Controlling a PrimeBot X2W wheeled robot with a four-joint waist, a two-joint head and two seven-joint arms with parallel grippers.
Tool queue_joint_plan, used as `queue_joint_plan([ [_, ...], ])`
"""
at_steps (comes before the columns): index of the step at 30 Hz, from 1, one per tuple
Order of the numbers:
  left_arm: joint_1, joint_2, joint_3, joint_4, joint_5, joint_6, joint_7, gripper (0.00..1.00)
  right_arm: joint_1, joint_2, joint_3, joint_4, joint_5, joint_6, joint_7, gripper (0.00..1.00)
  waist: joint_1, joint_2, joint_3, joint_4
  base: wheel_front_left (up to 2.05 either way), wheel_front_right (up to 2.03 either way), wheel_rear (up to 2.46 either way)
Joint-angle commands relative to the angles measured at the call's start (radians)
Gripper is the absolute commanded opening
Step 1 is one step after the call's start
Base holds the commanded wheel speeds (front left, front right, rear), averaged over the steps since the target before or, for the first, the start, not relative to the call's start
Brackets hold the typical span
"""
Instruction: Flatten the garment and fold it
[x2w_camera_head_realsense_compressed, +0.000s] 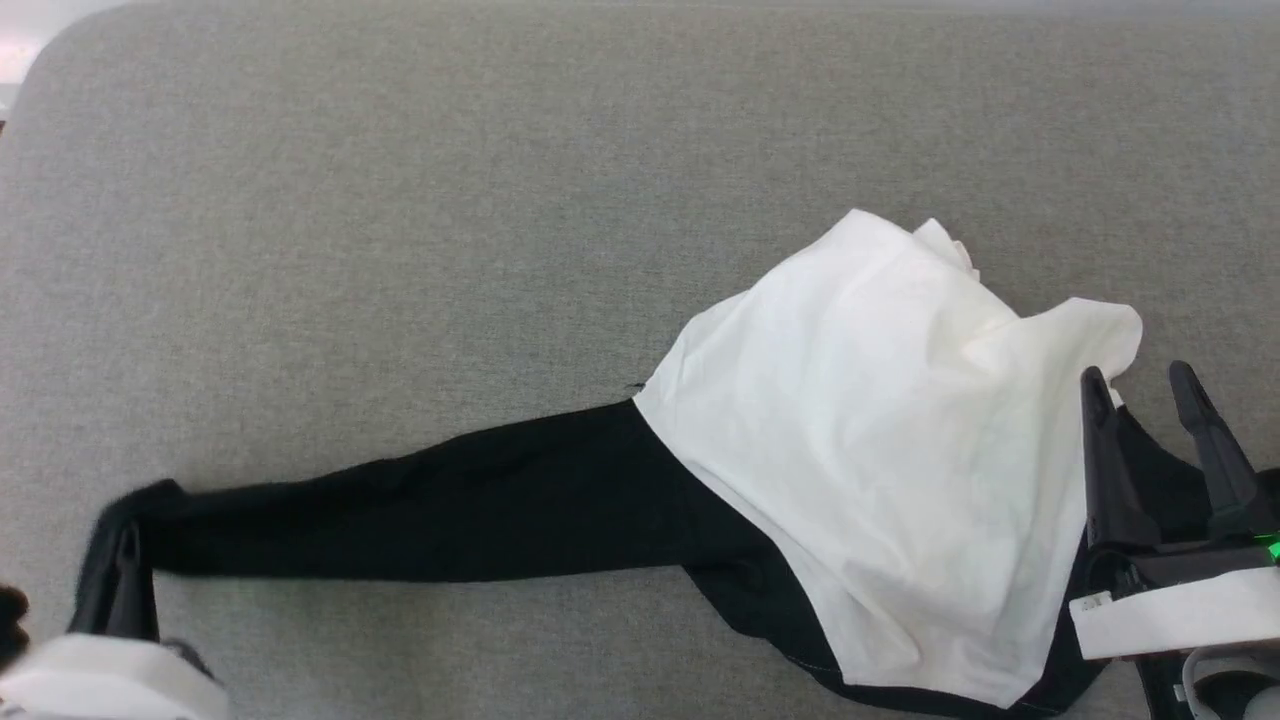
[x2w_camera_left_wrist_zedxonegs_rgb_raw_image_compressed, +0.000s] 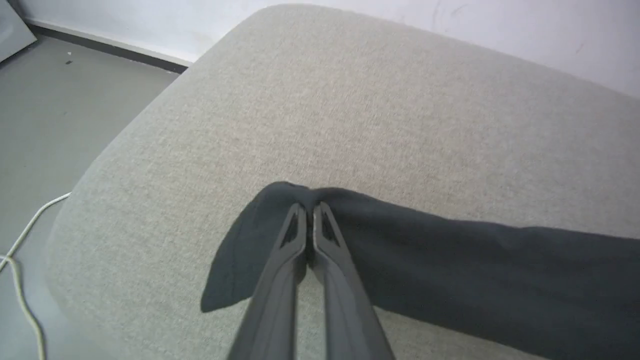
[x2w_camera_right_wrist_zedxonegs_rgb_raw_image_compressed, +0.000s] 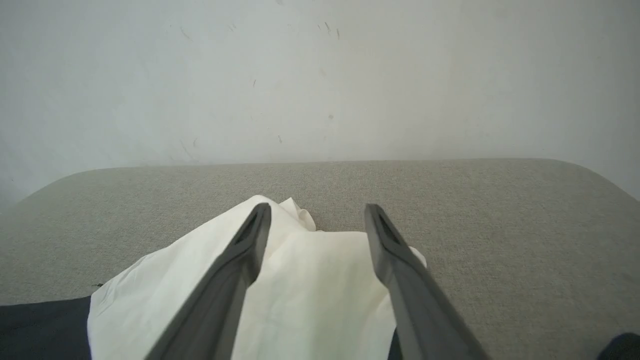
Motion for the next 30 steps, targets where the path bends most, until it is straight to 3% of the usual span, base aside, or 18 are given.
queue_joint_plan([
  [1, -0.038, -0.007, 0.006, -0.036, -0.023, -0.011, -0.016, 0.88, 0.005, -0.002, -0.001, -0.004, -0.005, -0.001, 0.004, 1.0, 0.0001, 0.0, 0.0, -0.009, 0.0, 0.0, 0.0],
  [2, -0.052, -0.013, 0.005, -0.064, -0.042, -0.018, -0.016, 1.0, 0.005, -0.002, 0.0, -0.004, -0.004, -0.001, 0.005, 1.0, 0.0001, 0.0, 0.0, -0.014, 0.0, 0.0, 0.0],
  [5, -0.098, -0.009, -0.013, -0.172, -0.06, -0.038, -0.011, 1.0, 0.003, 0.0, 0.001, -0.005, -0.001, -0.001, 0.006, 1.0, 0.0001, 0.0, 0.005, -0.028, 0.0, 0.0, 0.0],
  [8, -0.171, 0.031, -0.06, -0.271, -0.037, -0.061, 0.03, 1.0, 0.0, 0.001, 0.0, -0.002, 0.002, -0.001, 0.003, 1.0, 0.0001, 0.0, 0.015, -0.042, 0.0, 0.0, 0.0],
  [13, -0.399, 0.089, -0.206, -0.336, 0.009, -0.107, 0.159, 1.0, -0.017, 0.003, 0.004, 0.004, 0.009, -0.001, -0.007, 1.0, 0.0001, 0.0, 0.047, -0.068, 0.0, 0.0, 0.0],
  [16, -0.571, 0.1, -0.331, -0.28, 0.043, -0.159, 0.25, 1.0, -0.033, 0.004, 0.007, 0.004, 0.013, -0.001, -0.014, 1.0, 0.0001, 0.0, 0.07, -0.087, 0.0, 0.0, 0.0],
  [23, -0.917, 0.022, -0.573, 0.008, -0.005, -0.292, 0.478, 1.0, -0.084, 0.002, 0.006, -0.005, 0.022, -0.001, -0.032, 1.0, 0.0001, 0.0, 0.137, -0.147, 0.0, 0.0, 0.0],
  [30, -1.085, 0.025, -0.683, 0.235, -0.055, -0.333, 0.647, 1.0, -0.126, 0.0, 0.021, 0.011, 0.043, -0.001, -0.057, 1.0, 0.0001, 0.0, 0.204, -0.23, 0.0, 0.0, 0.0],
])
